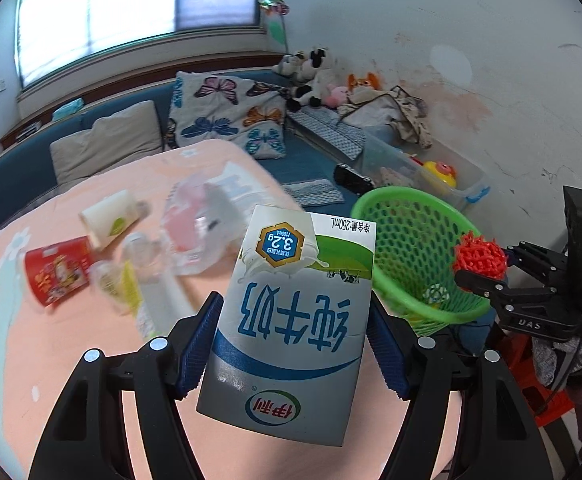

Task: Collect trash
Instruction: 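Carry both items over the green basket and release them inside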

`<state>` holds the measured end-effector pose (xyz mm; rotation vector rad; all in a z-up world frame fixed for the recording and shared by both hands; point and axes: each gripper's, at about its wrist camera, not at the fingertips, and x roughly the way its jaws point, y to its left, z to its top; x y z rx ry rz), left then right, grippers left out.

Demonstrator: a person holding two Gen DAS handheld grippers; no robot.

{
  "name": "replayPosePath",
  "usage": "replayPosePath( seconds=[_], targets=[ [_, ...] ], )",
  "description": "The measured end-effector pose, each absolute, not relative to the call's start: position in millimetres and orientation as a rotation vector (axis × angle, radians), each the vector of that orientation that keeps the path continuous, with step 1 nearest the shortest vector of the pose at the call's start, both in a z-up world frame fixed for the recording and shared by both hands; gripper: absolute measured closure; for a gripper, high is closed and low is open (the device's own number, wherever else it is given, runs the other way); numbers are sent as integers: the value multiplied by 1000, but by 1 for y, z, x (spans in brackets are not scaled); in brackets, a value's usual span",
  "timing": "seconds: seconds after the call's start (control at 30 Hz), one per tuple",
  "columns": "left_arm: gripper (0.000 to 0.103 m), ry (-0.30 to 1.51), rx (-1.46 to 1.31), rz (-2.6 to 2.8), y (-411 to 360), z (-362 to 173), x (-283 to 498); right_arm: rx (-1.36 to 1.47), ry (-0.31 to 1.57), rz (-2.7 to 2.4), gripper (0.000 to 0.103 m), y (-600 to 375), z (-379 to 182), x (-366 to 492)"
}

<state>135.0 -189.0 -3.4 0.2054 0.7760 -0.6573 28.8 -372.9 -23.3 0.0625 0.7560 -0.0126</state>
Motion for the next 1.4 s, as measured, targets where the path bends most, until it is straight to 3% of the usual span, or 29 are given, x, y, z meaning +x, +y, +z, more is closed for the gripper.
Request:
replayPosePath(
  seconds=[0.53, 1.0, 1.4],
  targets=[
    [35, 803, 247, -739, -285, -10, 136, 147, 816, -161, 41, -453, -55, 29],
    [35, 833, 285, -778, -339, -26, 135, 204, 816, -184, 25, -475, -66, 18],
    [34, 866, 298, -794, -379, -40, 143, 221, 782, -183, 24, -478, -57, -7]
  ],
)
